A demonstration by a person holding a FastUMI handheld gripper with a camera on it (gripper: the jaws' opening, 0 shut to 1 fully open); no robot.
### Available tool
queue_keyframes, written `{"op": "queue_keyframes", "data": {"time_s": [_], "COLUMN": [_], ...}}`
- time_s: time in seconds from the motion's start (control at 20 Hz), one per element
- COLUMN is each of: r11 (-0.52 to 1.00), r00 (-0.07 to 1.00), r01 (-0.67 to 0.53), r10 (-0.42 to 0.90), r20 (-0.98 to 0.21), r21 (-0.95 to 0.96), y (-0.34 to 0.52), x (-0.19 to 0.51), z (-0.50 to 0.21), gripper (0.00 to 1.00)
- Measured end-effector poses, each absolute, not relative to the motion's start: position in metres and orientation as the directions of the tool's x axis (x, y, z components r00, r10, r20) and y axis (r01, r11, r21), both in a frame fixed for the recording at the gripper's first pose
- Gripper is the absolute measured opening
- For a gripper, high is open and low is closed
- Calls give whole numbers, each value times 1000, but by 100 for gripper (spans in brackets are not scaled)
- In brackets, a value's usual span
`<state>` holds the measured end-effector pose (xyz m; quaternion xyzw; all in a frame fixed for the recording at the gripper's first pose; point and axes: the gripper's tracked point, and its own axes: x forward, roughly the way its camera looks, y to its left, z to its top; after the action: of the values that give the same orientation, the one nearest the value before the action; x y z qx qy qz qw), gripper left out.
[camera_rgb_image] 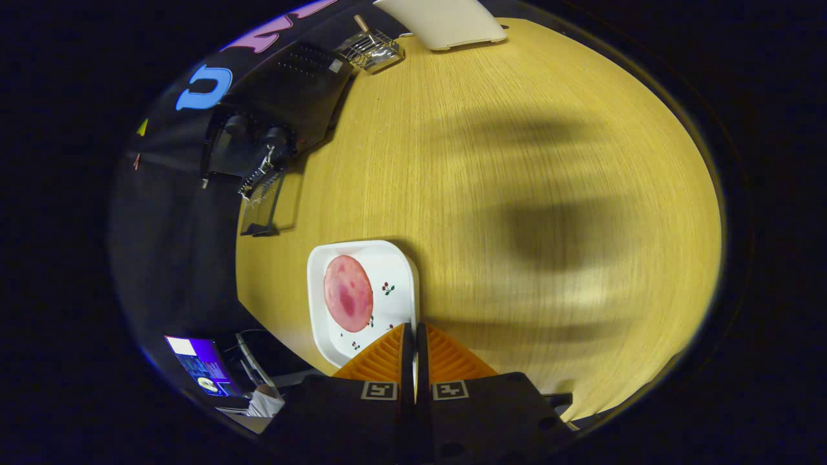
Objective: Open the toaster oven, put the food inside, and close the toaster oven door.
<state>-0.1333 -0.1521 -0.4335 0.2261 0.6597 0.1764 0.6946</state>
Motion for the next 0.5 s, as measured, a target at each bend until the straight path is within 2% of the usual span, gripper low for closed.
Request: {"op": "queue_keyframes", "data": {"time_s": [0.2, 0.5], "r11": [715, 659], "r00": [136, 214], "r01": [138, 240], "r10": [672, 680], "r20": [-728, -701], "r21": [686, 713], "y": [-126, -91], "x": [-132, -142], "z": [-414, -384], "gripper": [5, 5]}}
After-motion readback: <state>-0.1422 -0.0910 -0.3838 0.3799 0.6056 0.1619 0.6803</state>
